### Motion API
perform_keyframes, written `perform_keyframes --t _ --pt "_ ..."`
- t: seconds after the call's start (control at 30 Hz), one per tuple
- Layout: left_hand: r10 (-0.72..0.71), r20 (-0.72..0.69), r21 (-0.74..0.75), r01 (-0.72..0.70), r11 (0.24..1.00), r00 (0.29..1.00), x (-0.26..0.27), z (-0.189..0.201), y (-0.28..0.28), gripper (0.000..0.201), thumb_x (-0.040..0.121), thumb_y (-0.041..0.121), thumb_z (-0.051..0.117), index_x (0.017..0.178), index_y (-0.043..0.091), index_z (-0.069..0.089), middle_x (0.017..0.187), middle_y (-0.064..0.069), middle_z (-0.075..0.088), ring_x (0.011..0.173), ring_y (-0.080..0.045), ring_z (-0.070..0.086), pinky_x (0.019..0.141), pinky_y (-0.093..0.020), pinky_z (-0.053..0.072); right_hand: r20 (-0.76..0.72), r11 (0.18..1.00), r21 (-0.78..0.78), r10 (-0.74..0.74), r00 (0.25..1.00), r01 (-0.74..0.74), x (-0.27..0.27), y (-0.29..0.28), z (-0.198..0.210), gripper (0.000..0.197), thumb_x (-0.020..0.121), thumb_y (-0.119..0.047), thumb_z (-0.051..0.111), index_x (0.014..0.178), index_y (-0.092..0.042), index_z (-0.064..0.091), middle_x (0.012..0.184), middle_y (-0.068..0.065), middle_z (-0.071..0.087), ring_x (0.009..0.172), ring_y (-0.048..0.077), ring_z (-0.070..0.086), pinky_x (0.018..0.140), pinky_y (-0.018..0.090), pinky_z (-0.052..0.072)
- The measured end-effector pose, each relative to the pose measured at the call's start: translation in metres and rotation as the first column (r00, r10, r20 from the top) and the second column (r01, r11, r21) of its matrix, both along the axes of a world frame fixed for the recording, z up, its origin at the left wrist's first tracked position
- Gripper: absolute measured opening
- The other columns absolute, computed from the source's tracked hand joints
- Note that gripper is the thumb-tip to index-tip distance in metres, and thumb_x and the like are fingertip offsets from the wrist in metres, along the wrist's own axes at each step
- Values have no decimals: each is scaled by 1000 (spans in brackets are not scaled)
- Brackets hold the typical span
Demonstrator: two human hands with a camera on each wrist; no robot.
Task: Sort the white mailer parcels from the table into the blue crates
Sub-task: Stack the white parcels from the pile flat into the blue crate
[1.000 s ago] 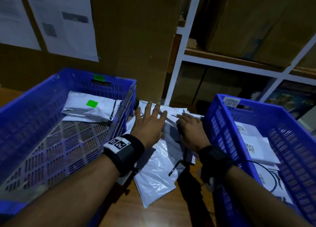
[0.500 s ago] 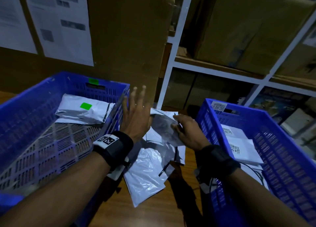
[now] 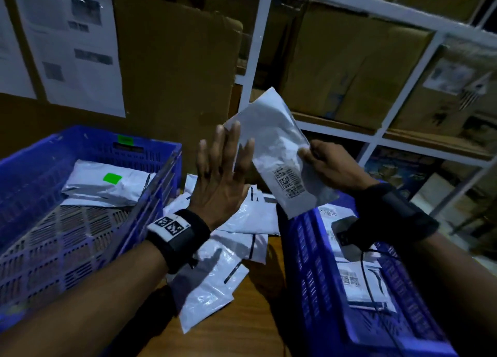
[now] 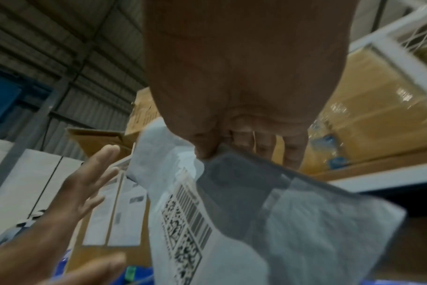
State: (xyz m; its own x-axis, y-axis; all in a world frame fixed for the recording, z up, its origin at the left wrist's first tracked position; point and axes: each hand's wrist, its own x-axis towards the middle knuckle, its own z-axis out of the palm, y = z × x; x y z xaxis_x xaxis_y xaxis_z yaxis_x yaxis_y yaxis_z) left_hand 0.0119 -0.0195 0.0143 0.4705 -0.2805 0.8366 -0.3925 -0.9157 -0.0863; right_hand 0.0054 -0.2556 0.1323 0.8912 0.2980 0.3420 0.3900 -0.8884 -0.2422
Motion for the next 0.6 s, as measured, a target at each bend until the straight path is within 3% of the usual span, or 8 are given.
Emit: perform_keyframes --t 0.1,0.17,0.23,0.3,0.43,0.47,0.53,0.6 --pt "-33 91 122 22 992 995 -5 8 -34 87 87 18 65 159 14 16 163 -22 9 149 -48 9 115 -68 13 -22 1000 -9 19 1000 -19 -8 -27 10 37 103 -32 43 77 -6 47 73 7 53 70 27 50 60 33 27" --pt "-80 133 202 52 978 988 -8 18 -60 76 92 21 58 158 16 20 163 -19 12 149 -46 11 117 -67 10 -55 1000 -6 24 998 -24 -13 -46 13 37 103 -32 43 77 -8 48 76 8 55 73 27 53 61 34 32" --pt "-97 152 272 52 961 984 -12 29 -90 78 93 29 58 159 16 18 164 -17 11 150 -44 9 117 -66 6 -63 999 -12 50 997 -51 -19 -67 13 37 103 -33 42 80 -6 51 82 12 59 78 30 56 66 37 39" --pt "-90 155 321 36 946 984 -18 38 -122 78 96 30 58 159 15 15 165 -17 9 151 -43 7 117 -66 5 -46 995 -18 93 995 -94 -25 -89 12 39 103 -34 41 86 -2 55 87 15 61 80 32 58 70 42 43" --pt "-92 88 386 51 921 992 -29 45 -176 56 102 20 41 155 6 28 165 -19 7 151 -43 6 117 -67 11 47 996 -53 77 996 -75 -32 -131 0 48 104 -43 35 89 -2 55 89 17 57 83 35 55 69 40 39" --pt "-85 70 400 50 915 994 -30 46 -190 55 101 16 40 153 3 30 164 -20 7 151 -43 5 116 -66 13 61 996 -86 38 997 -33 -33 -144 -5 55 101 -50 28 95 -3 56 96 18 58 90 37 56 72 40 41" --pt "-22 11 404 16 915 1000 -31 48 -207 57 96 11 44 151 -2 32 163 -23 9 151 -44 4 116 -66 12 77 989 -136 -52 996 62 -29 -163 -18 73 93 -60 17 122 -4 54 131 22 53 121 39 49 95 47 42" --pt "119 -91 407 -72 911 989 -34 53 -229 60 96 14 41 152 -2 27 163 -25 6 150 -45 -2 116 -66 7 21 982 -150 -109 994 111 -39 -179 -26 80 95 -64 18 147 -6 33 159 17 23 146 35 21 115 52 25"
